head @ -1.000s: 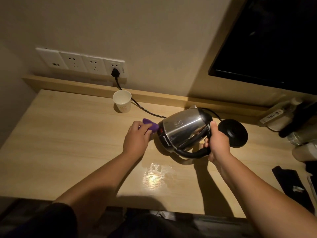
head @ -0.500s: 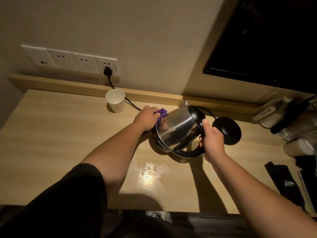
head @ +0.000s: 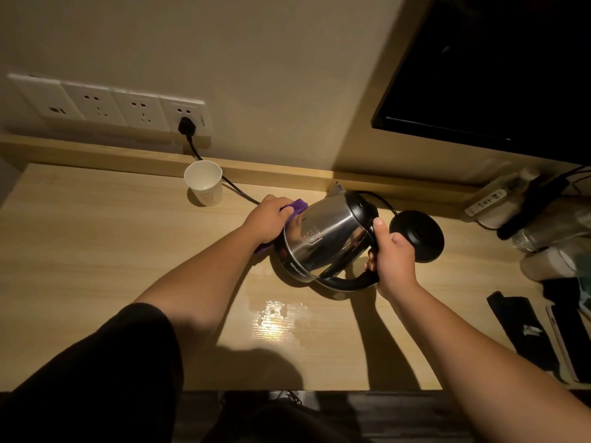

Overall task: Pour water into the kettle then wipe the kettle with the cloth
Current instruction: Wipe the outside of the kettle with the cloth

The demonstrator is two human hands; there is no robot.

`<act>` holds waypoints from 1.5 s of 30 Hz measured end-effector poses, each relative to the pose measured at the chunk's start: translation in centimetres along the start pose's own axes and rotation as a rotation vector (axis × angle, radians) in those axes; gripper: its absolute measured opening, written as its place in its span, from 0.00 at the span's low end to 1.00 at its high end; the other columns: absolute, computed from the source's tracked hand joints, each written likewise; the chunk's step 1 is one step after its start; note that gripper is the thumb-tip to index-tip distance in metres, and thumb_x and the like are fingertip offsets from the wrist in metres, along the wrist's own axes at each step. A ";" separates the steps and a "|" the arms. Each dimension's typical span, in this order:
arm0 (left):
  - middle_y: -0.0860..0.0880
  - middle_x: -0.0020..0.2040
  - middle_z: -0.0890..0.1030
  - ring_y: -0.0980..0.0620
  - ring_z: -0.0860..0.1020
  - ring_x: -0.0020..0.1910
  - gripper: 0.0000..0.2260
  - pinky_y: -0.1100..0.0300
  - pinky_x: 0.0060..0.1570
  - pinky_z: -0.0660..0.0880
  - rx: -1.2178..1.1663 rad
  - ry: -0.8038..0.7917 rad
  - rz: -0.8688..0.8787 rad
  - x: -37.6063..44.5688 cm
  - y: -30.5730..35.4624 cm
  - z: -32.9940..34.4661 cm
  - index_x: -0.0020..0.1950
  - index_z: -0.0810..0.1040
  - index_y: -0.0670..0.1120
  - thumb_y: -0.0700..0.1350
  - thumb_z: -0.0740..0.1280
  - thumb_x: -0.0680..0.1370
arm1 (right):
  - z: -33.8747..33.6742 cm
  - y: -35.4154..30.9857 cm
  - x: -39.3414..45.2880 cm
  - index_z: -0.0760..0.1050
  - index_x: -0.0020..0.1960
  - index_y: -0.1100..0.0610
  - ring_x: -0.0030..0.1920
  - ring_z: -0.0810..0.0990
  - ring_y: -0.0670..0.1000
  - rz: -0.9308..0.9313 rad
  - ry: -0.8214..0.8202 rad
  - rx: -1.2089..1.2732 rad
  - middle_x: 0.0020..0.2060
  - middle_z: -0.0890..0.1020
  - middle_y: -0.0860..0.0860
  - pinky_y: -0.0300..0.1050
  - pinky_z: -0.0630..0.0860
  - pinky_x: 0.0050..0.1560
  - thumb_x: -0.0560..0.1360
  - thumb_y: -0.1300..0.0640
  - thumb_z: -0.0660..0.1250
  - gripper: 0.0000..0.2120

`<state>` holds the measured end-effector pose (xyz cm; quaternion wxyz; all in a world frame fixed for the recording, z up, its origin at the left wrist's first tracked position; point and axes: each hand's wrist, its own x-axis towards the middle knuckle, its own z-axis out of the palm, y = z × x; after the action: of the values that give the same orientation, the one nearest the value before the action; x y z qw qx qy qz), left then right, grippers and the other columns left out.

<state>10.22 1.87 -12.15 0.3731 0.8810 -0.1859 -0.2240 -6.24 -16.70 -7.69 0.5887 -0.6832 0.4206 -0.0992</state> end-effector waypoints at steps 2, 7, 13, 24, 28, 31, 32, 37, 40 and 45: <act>0.47 0.62 0.71 0.52 0.73 0.53 0.15 0.59 0.54 0.68 -0.021 0.080 -0.001 -1.1 -0.1 0.6 0.68 0.73 0.49 0.48 0.56 0.83 | -0.1 0.2 0.1 0.72 0.44 0.57 0.29 0.72 0.51 0.024 0.007 0.015 0.27 0.72 0.51 0.51 0.73 0.38 0.77 0.38 0.65 0.21; 0.48 0.63 0.70 0.54 0.73 0.53 0.15 0.61 0.53 0.70 -0.063 0.278 0.025 -4.8 0.5 2.2 0.68 0.72 0.48 0.48 0.57 0.83 | -0.1 0.4 0.2 0.75 0.47 0.58 0.36 0.73 0.54 0.082 0.043 0.062 0.34 0.73 0.53 0.51 0.73 0.42 0.75 0.35 0.65 0.24; 0.48 0.62 0.69 0.52 0.73 0.56 0.16 0.58 0.55 0.75 0.031 0.417 0.122 -8.9 0.5 5.1 0.68 0.73 0.47 0.45 0.62 0.81 | -0.2 -0.1 0.1 0.76 0.49 0.58 0.27 0.70 0.49 0.126 0.018 0.141 0.30 0.71 0.52 0.45 0.70 0.32 0.78 0.40 0.64 0.20; 0.43 0.58 0.74 0.44 0.75 0.53 0.23 0.53 0.43 0.78 0.283 0.415 0.324 -12.4 0.4 8.1 0.62 0.72 0.50 0.39 0.74 0.70 | -0.6 0.0 -0.3 0.76 0.51 0.59 0.31 0.72 0.50 0.153 0.008 0.127 0.33 0.73 0.53 0.47 0.72 0.35 0.77 0.38 0.64 0.23; 0.45 0.59 0.75 0.44 0.74 0.55 0.27 0.53 0.44 0.78 0.425 0.286 0.336 -13.4 0.2 9.9 0.63 0.75 0.51 0.41 0.78 0.66 | -0.2 -0.2 -0.4 0.76 0.49 0.57 0.35 0.74 0.52 0.136 0.005 0.097 0.35 0.75 0.53 0.50 0.73 0.39 0.76 0.37 0.64 0.22; 0.46 0.58 0.75 0.46 0.75 0.53 0.27 0.55 0.43 0.77 0.448 0.264 0.358 -13.7 0.3 10.5 0.63 0.75 0.51 0.42 0.79 0.65 | -0.2 -0.3 -0.5 0.75 0.49 0.58 0.36 0.75 0.52 0.118 0.009 0.073 0.35 0.75 0.54 0.50 0.74 0.40 0.77 0.37 0.63 0.23; 0.47 0.58 0.75 0.46 0.75 0.52 0.27 0.56 0.43 0.77 0.446 0.253 0.371 -13.8 0.2 10.4 0.63 0.76 0.51 0.42 0.78 0.66 | -0.2 -0.3 -0.6 0.75 0.49 0.58 0.37 0.75 0.53 0.100 0.010 0.043 0.36 0.75 0.54 0.51 0.74 0.40 0.77 0.37 0.63 0.23; 0.57 0.57 0.70 0.60 0.70 0.54 0.14 0.63 0.55 0.71 0.173 -0.099 0.319 -14.7 -0.2 8.9 0.65 0.75 0.54 0.48 0.64 0.79 | -0.3 -0.9 -1.0 0.71 0.44 0.57 0.35 0.74 0.56 -0.053 -0.069 -0.090 0.35 0.74 0.57 0.53 0.75 0.39 0.75 0.37 0.64 0.23; 0.59 0.55 0.69 0.61 0.72 0.53 0.13 0.67 0.57 0.69 0.010 -0.280 0.210 -15.3 0.0 7.0 0.64 0.76 0.54 0.50 0.63 0.80 | -0.3 -1.6 -1.1 0.70 0.42 0.58 0.32 0.74 0.53 -0.129 -0.113 -0.172 0.33 0.75 0.55 0.51 0.75 0.37 0.76 0.39 0.65 0.21; 0.60 0.57 0.72 0.63 0.72 0.55 0.12 0.69 0.57 0.68 -0.077 -0.182 0.158 -16.1 0.5 3.6 0.64 0.76 0.56 0.50 0.63 0.80 | 0.1 -2.2 -1.0 0.70 0.41 0.58 0.34 0.76 0.55 -0.228 -0.168 -0.314 0.34 0.77 0.55 0.55 0.78 0.37 0.75 0.39 0.67 0.22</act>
<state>-5.21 7.45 -9.94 0.4045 0.8247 -0.2792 -0.2799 -5.82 -16.08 -5.45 0.4930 -0.8157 0.3000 -0.0410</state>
